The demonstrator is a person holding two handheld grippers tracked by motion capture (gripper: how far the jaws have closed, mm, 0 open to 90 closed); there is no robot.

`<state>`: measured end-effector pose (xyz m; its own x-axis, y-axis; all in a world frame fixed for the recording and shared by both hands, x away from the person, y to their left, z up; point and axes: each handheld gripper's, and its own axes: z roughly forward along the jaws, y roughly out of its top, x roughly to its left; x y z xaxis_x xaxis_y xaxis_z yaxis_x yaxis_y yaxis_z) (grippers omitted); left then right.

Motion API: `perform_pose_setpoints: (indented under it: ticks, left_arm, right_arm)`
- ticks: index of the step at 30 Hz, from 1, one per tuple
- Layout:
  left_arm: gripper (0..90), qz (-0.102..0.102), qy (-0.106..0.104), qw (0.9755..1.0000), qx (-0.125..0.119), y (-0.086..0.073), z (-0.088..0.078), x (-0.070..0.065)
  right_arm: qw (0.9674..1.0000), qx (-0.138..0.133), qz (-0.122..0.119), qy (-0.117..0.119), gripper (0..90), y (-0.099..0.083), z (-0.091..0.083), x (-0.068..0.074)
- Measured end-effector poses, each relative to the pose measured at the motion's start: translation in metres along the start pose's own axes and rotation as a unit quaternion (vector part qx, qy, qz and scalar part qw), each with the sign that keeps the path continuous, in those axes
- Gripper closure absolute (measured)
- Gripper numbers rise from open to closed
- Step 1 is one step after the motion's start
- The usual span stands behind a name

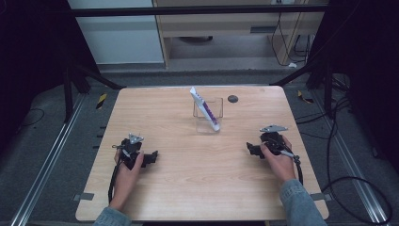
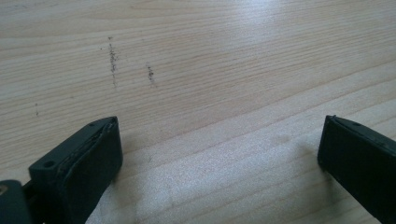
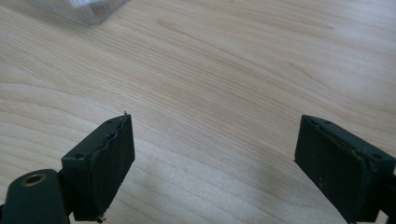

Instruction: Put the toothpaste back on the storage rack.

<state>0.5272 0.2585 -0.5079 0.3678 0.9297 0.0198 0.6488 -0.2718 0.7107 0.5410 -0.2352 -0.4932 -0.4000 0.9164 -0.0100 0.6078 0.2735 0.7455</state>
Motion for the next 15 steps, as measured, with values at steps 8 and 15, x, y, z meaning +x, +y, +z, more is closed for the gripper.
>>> perform_pose_setpoints:
  ticks: [8,15]
  left_arm:
    - [0.0,0.0,0.0,1.0,0.0,0.0,0.0,0.0]
    - [0.0,0.0,0.0,1.0,0.0,0.0,0.0,0.0]
  right_arm:
    - [0.9992,-0.013,0.032,-0.021,12.1,-0.011,0.006,-0.018]
    - [0.998,-0.02,0.052,-0.029,12.2,-0.015,0.009,-0.028]
